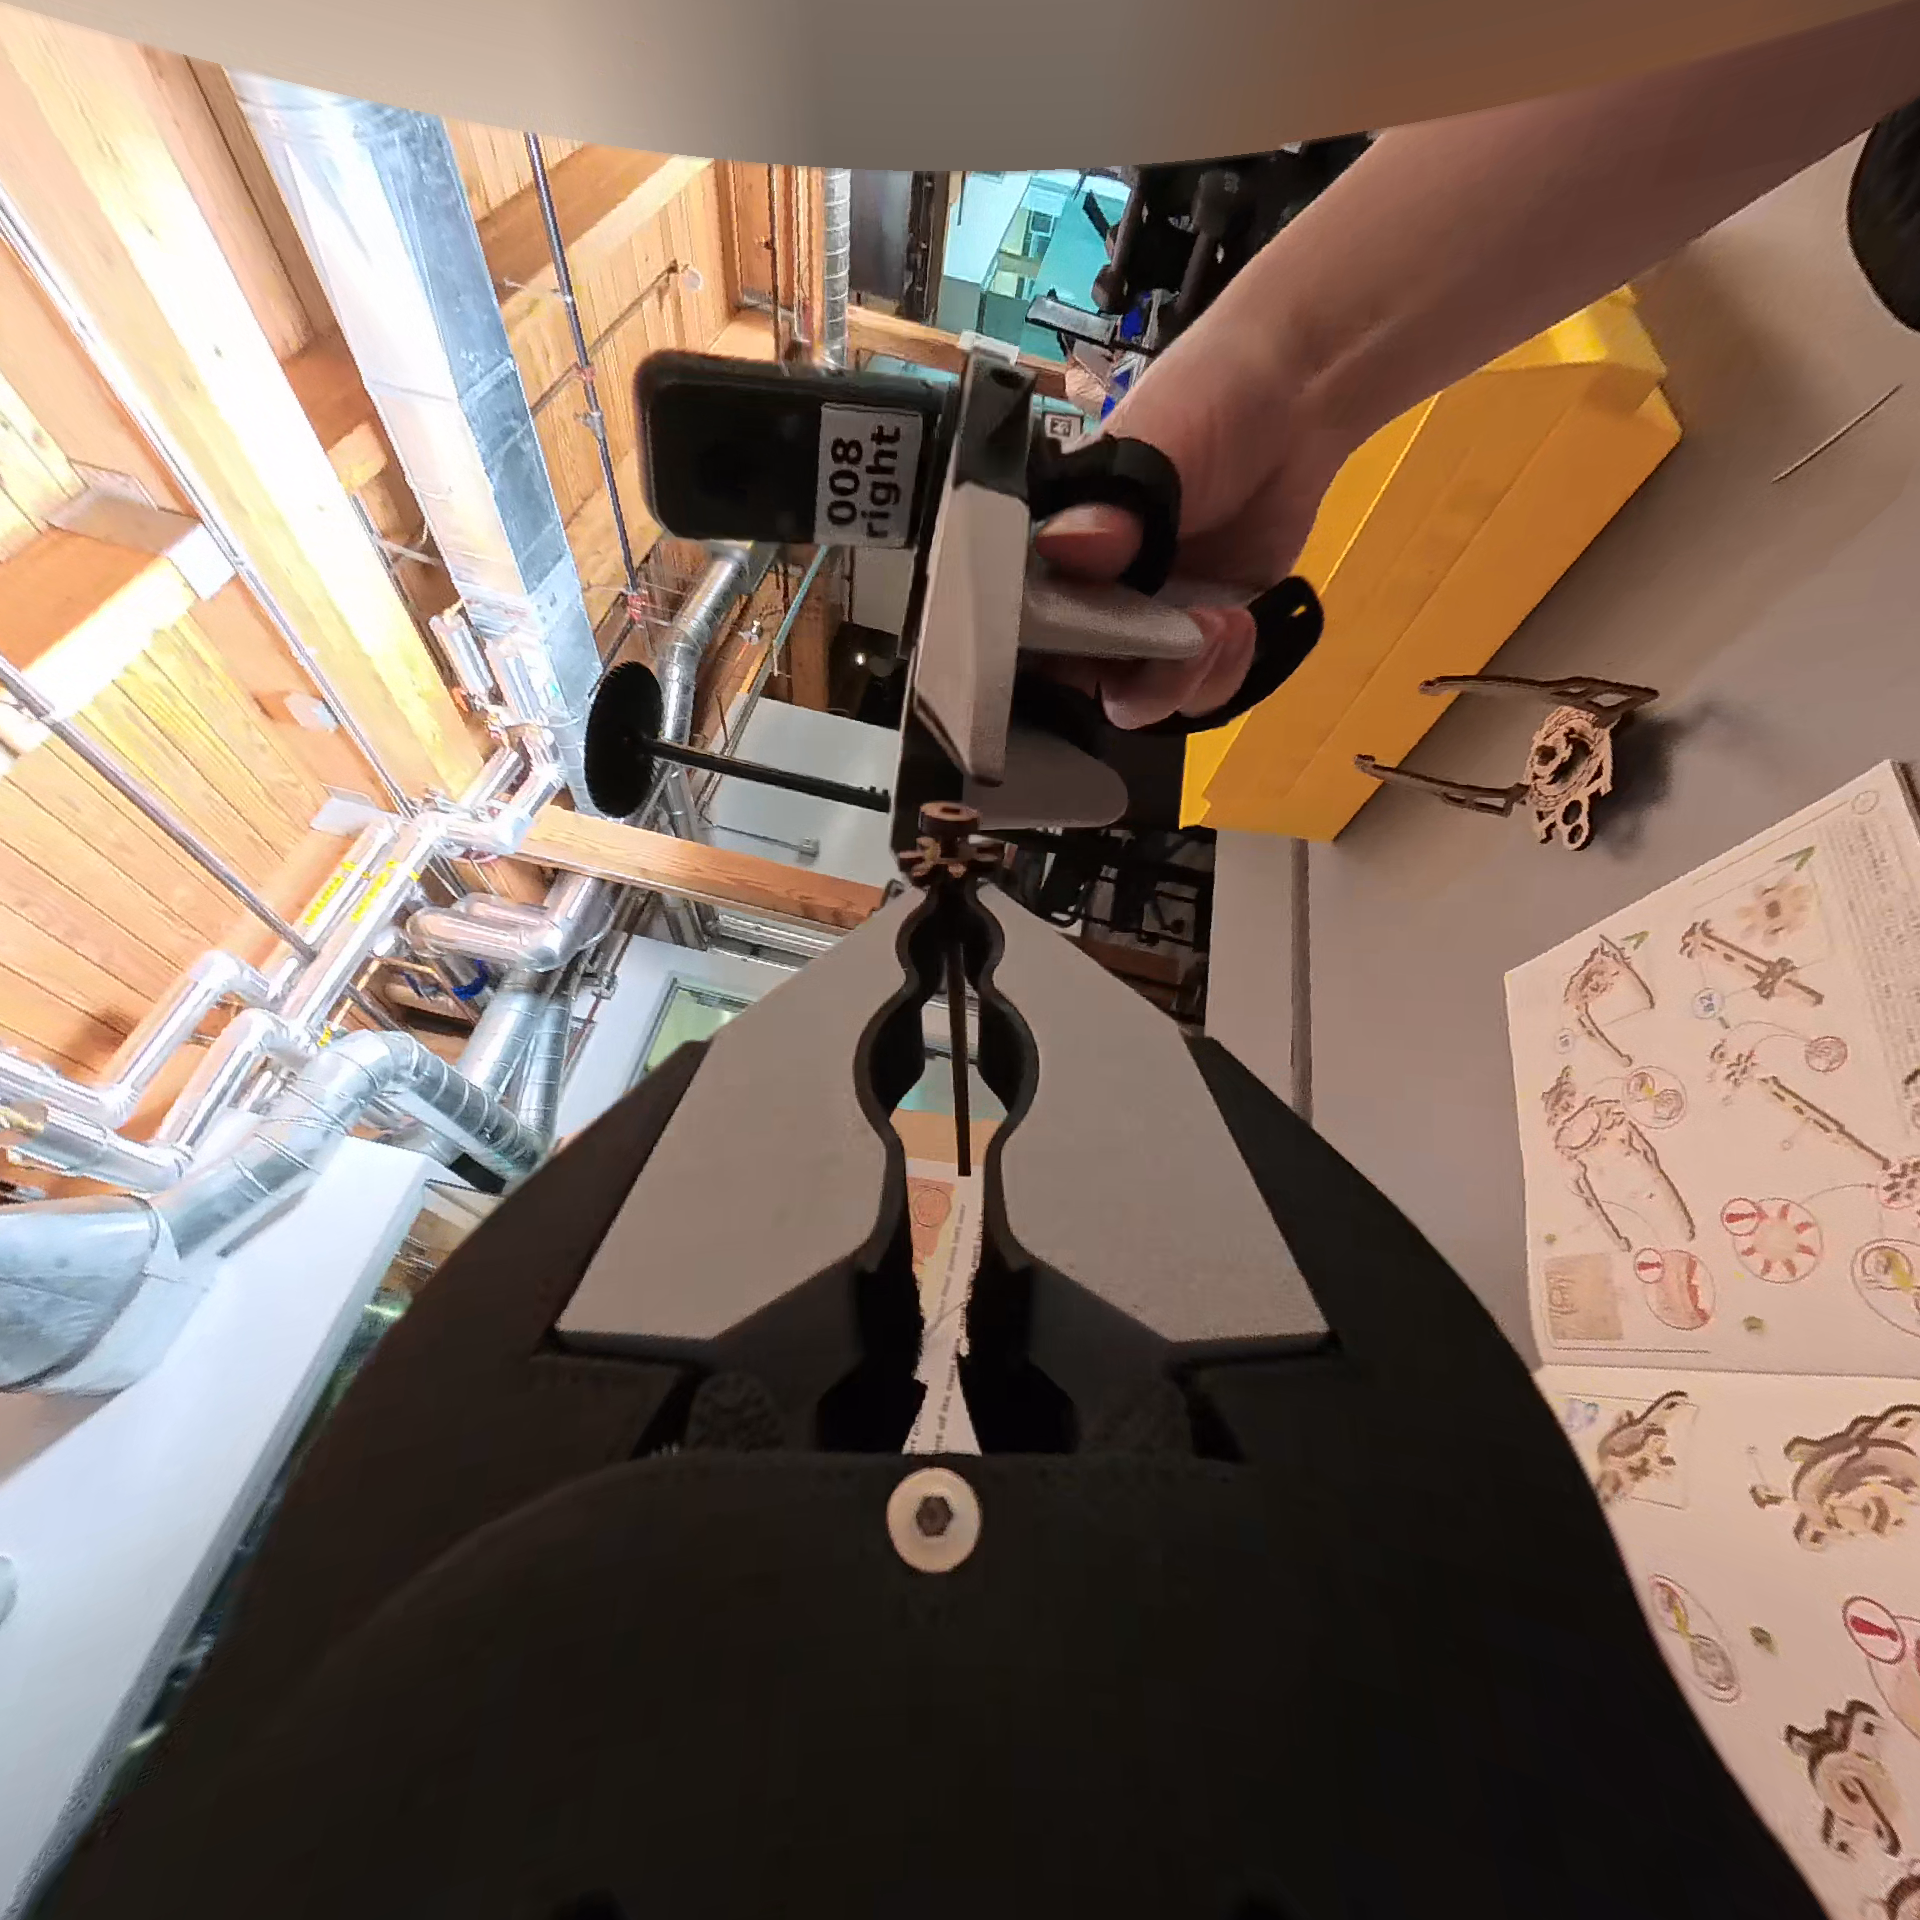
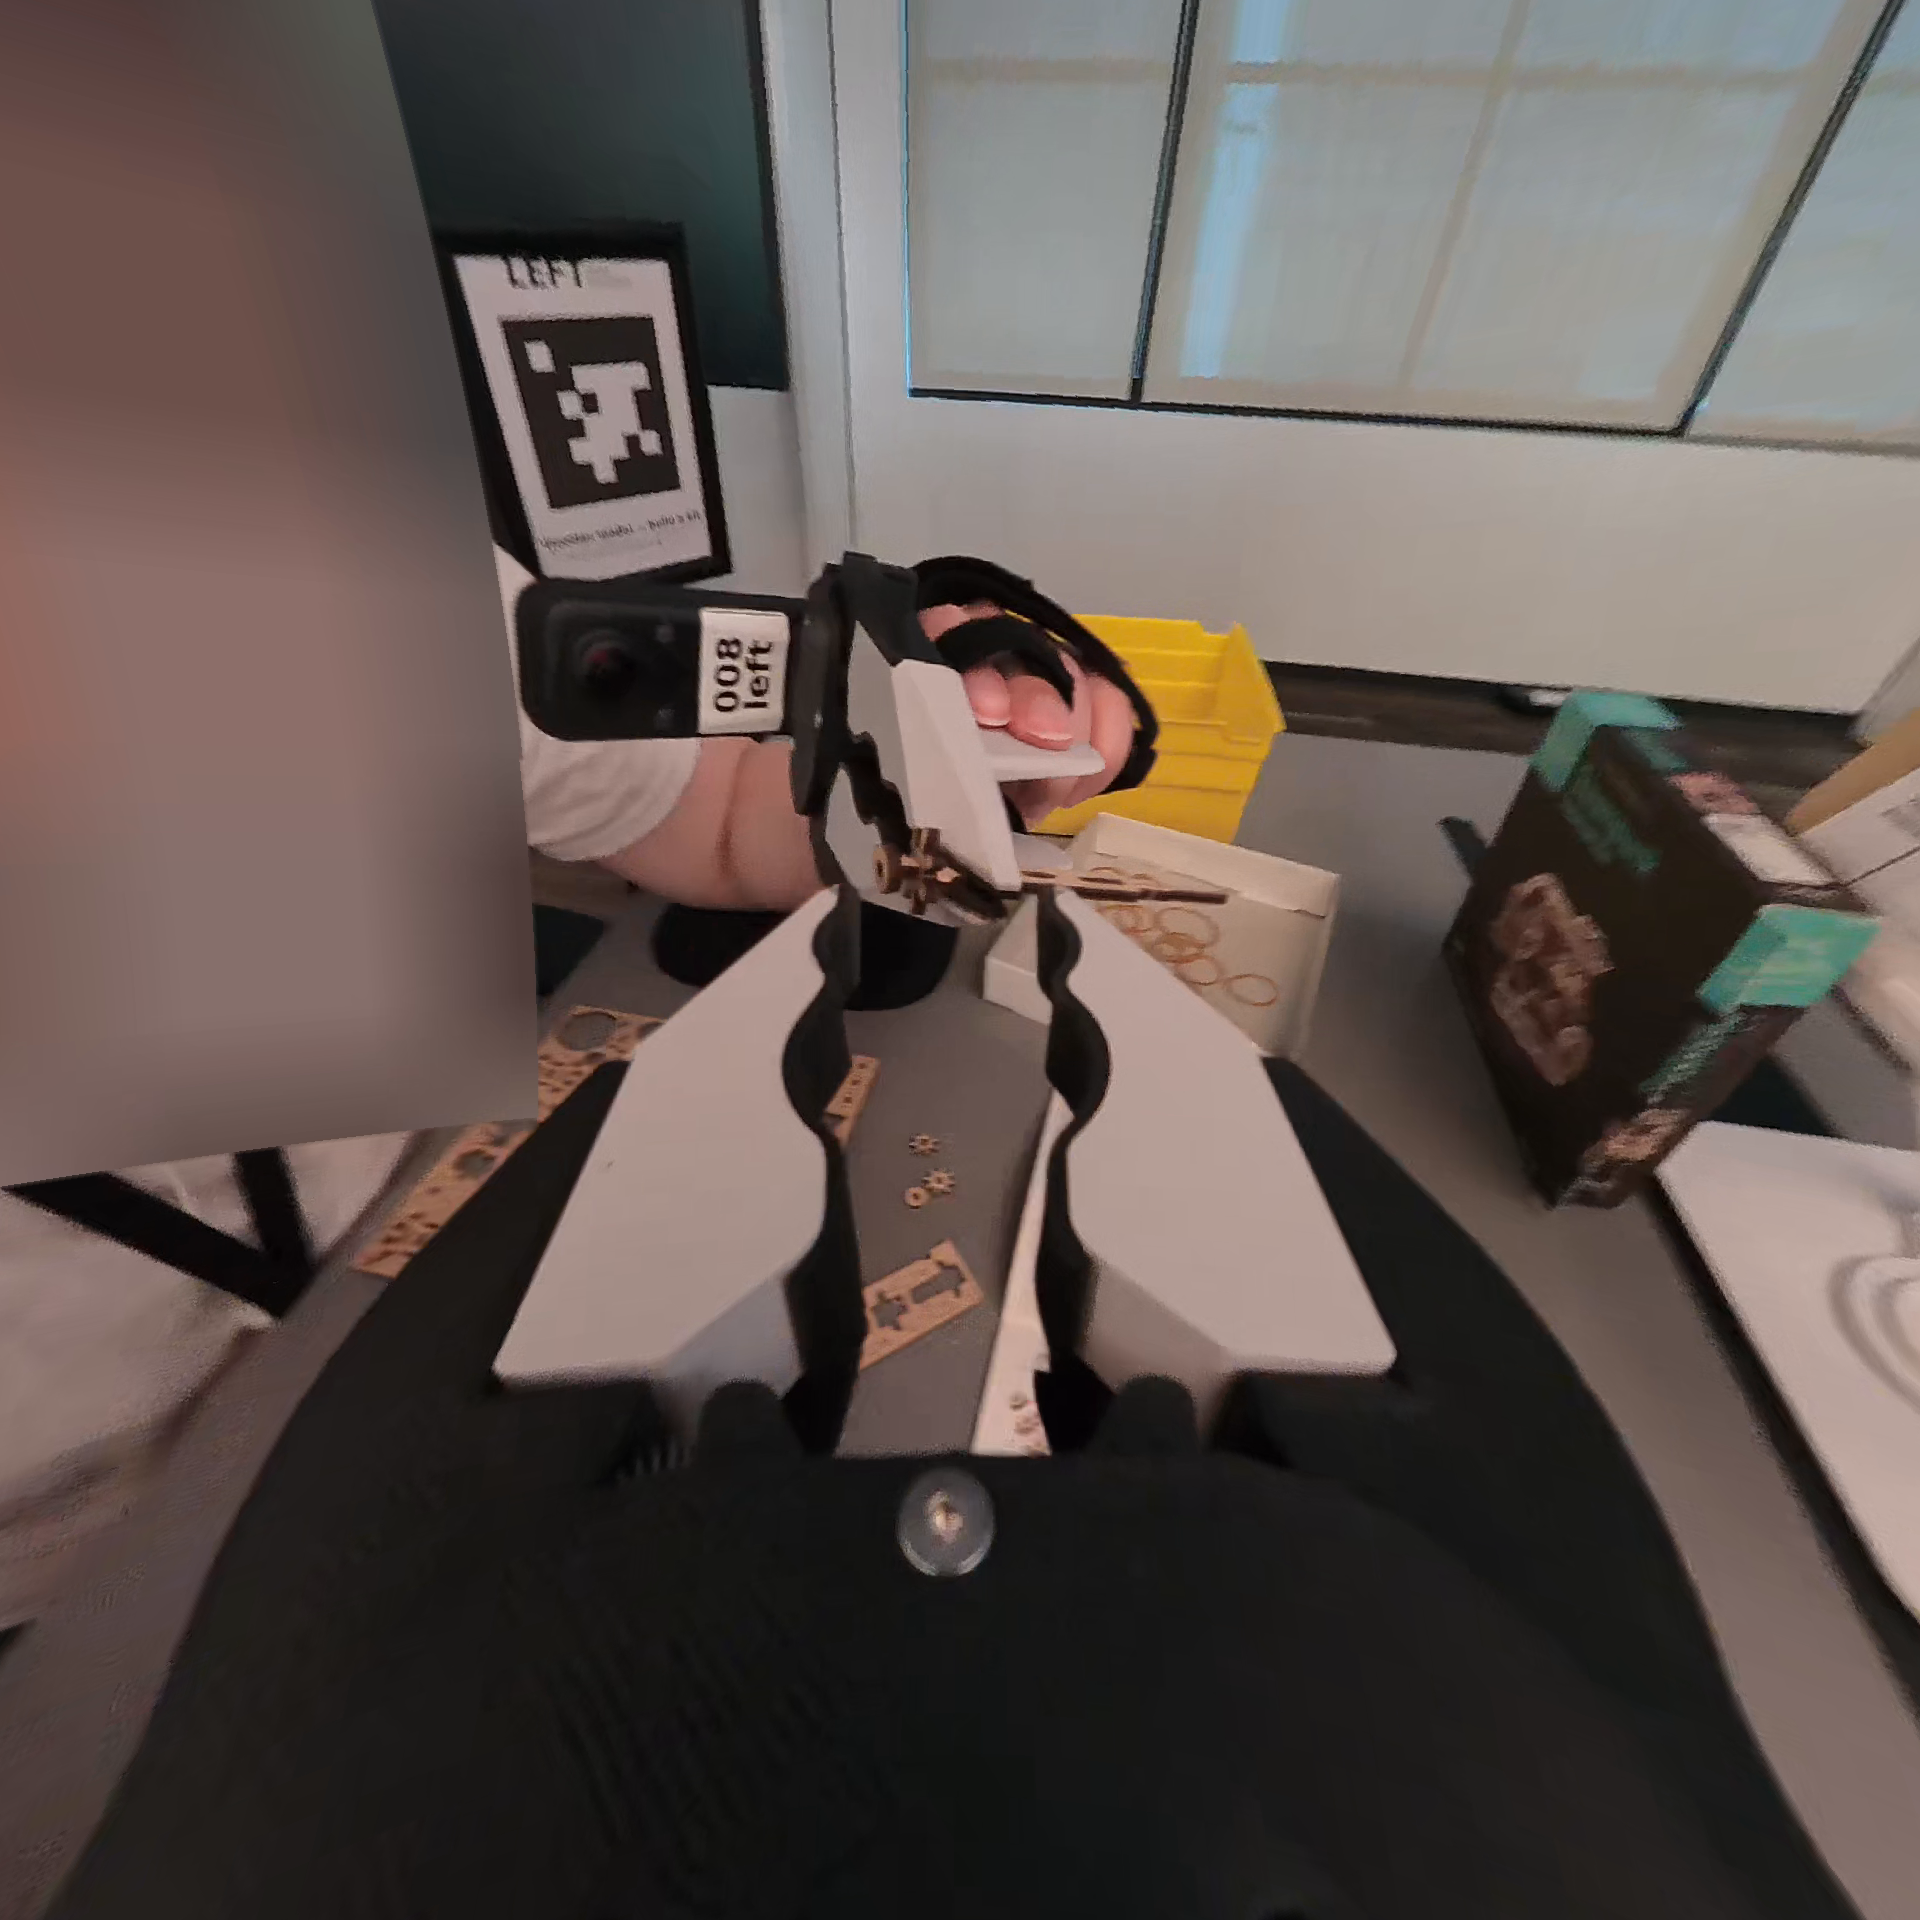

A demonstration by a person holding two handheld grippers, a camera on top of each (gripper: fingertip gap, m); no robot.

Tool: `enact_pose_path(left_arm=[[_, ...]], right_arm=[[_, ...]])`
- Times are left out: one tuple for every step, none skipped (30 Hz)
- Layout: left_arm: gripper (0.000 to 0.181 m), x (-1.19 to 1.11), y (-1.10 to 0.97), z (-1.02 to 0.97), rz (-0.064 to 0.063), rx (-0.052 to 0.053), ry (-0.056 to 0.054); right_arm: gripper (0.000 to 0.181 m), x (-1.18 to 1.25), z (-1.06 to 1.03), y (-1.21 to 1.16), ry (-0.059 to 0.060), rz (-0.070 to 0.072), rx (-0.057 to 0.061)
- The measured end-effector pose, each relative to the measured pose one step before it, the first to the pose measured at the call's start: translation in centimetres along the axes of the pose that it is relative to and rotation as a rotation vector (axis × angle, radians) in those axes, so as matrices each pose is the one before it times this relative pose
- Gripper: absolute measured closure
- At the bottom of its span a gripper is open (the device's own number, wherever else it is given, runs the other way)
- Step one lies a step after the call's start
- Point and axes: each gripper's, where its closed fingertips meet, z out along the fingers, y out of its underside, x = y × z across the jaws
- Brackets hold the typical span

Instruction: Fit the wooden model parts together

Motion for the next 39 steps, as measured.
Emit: enact_pose_path(left_arm=[[0.181,0.151,-0.125,-0.012,0.0219,0.0005,0.0047],[0.181,0.209,-0.073,0.010,0.0289,-0.0019,0.0046],[0.181,0.143,-0.047,0.014,0.0327,-0.0035,-0.0031],[0.181,0.153,-0.086,0.002,0.0327,0.0001,-0.0031],[0.181,0.154,-0.098,0.000,0.0321,0.0004,-0.0009],[0.181,0.085,-0.024,0.004,0.0285,-0.0042,-0.0032],[0.181,0.003,0.065,0.012,0.0220,-0.0085,-0.0066],[0.181,0.045,-0.022,0.002,0.0160,-0.0011,-0.0018],[0.181,0.075,-0.066,-0.014,0.0135,0.0021,0.0016],[0.181,0.032,-0.053,-0.028,0.0173,0.0015,-0.0016],[0.181,-0.060,-0.044,-0.025,0.0247,-0.0008,-0.0081],[0.181,-0.071,-0.057,-0.022,0.0275,-0.0022,-0.0097],[0.181,-0.025,-0.020,-0.002,0.0267,-0.0061,-0.0062],[0.181,-0.017,0.017,0.003,0.0221,-0.0093,-0.0037],[0.181,-0.038,-0.036,-0.023,0.0155,-0.0057,-0.0042],[0.181,-0.082,-0.158,-0.038,0.0093,0.0039,-0.0052],[0.181,-0.109,-0.194,-0.043,0.0026,0.0063,-0.0035],[0.181,-0.138,-0.168,-0.033,0.0015,0.0034,-0.0048],[0.181,-0.169,-0.181,-0.041,0.0036,0.0050,-0.0058],[0.181,-0.079,-0.081,-0.011,0.0017,0.0004,-0.0007],[0.181,-0.033,0.068,0.012,-0.0005,-0.0068,-0.0001],[0.181,-0.024,0.069,0.015,0.0002,-0.0035,-0.0009],[0.181,0.029,-0.005,-0.013,-0.0028,0.0017,0.0015],[0.181,-0.024,-0.027,0.007,-0.0074,0.0004,0.0006],[0.181,-0.006,-0.031,0.027,-0.0160,0.0002,0.0048],[0.181,0.014,-0.109,0.023,-0.0230,0.0025,0.0092],[0.181,0.006,-0.138,0.007,-0.0217,0.0064,0.0087],[0.181,-0.033,-0.081,-0.007,-0.0149,0.0029,0.0039],[0.181,-0.057,-0.062,-0.004,-0.0030,0.0028,-0.0023],[0.181,-0.069,-0.102,-0.013,-0.0008,0.0046,-0.0046],[0.181,-0.060,-0.103,0.000,-0.0046,0.0017,-0.0023],[0.181,-0.048,-0.091,0.022,-0.0067,-0.0007,0.0000],[0.181,-0.041,-0.143,0.011,-0.0091,0.0013,0.0019],[0.181,-0.023,-0.184,0.001,-0.0094,0.0022,0.0032],[0.181,-0.001,-0.228,-0.005,-0.0082,0.0048,0.0042],[0.181,0.044,-0.326,-0.027,-0.0085,0.0115,0.0057],[0.181,-0.009,-0.362,-0.048,-0.0084,0.0155,0.0009],[0.181,-0.030,-0.159,-0.015,-0.0025,0.0050,-0.0012],[0.181,-0.030,-0.036,-0.022,0.0069,-0.0010,-0.0013]], right_arm=[[0.148,-0.177,0.088,-0.015,0.0052,-0.0370,-0.0023],[0.149,-0.295,0.147,0.109,-0.0077,-0.0216,-0.0093],[0.150,-0.180,0.184,0.233,-0.0065,-0.0043,-0.0167],[0.149,-0.106,0.177,0.178,-0.0051,0.0027,-0.0120],[0.151,-0.086,0.115,0.122,-0.0064,0.0027,-0.0044],[0.153,0.067,0.042,0.112,-0.0008,0.0072,-0.0020],[0.154,0.052,-0.024,0.007,-0.0036,0.0081,0.0040],[0.154,-0.003,-0.023,0.013,-0.0047,0.0054,0.0022],[0.154,-0.063,0.005,0.069,-0.0058,0.0018,-0.0021],[0.153,-0.073,0.003,0.063,-0.0046,-0.0016,-0.0035],[0.154,-0.052,-0.004,-0.047,-0.0002,-0.0070,0.0008],[0.154,-0.068,0.011,-0.076,0.0018,-0.0130,0.0015],[0.154,-0.041,0.017,-0.085,0.0061,-0.0178,0.0013],[0.155,0.032,0.035,-0.013,0.0107,-0.0194,-0.0033],[0.155,-0.015,-0.003,-0.013,0.0074,-0.0233,-0.0012],[0.155,-0.142,-0.011,-0.064,-0.0018,-0.0227,0.0049],[0.155,-0.210,-0.032,-0.083,-0.0083,-0.0168,0.0063],[0.155,-0.188,-0.035,-0.098,-0.0075,-0.0139,0.0069],[0.154,-0.207,-0.051,-0.148,-0.0070,-0.0205,0.0095],[0.154,-0.156,-0.042,-0.106,-0.0033,-0.0214,0.0064],[0.154,0.020,0.003,-0.041,0.0052,-0.0101,-0.0001],[0.154,0.096,0.035,-0.033,0.0079,-0.0008,-0.0006],[0.154,0.021,0.013,0.028,0.0020,-0.0020,-0.0019],[0.154,-0.019,0.004,0.015,-0.0002,-0.0049,0.0009],[0.154,0.013,-0.041,-0.055,0.0012,-0.0064,0.0052],[0.154,-0.035,-0.049,-0.054,-0.0011,-0.0071,0.0055],[0.154,-0.126,-0.043,-0.070,-0.0074,-0.0045,0.0062],[0.152,-0.088,-0.020,-0.041,-0.0068,0.0018,0.0045],[0.152,-0.042,-0.004,-0.063,-0.0062,0.0114,0.0050],[0.153,-0.074,-0.011,-0.081,-0.0093,0.0096,0.0079],[0.153,-0.097,-0.021,-0.078,-0.0084,0.0012,0.0098],[0.153,-0.070,-0.036,-0.076,-0.0058,-0.0037,0.0104],[0.153,-0.108,-0.036,-0.069,-0.0081,-0.0042,0.0096],[0.153,-0.158,-0.041,-0.075,-0.0103,-0.0055,0.0095],[0.153,-0.198,-0.020,-0.088,-0.0125,-0.0068,0.0107],[0.155,-0.407,0.024,-0.057,-0.0239,-0.0107,0.0089],[0.156,-0.403,0.045,-0.089,-0.0235,-0.0089,0.0113],[0.157,-0.253,0.047,-0.100,-0.0163,-0.0022,0.0117],[0.157,-0.053,0.027,-0.056,-0.0073,0.0065,0.0083]])
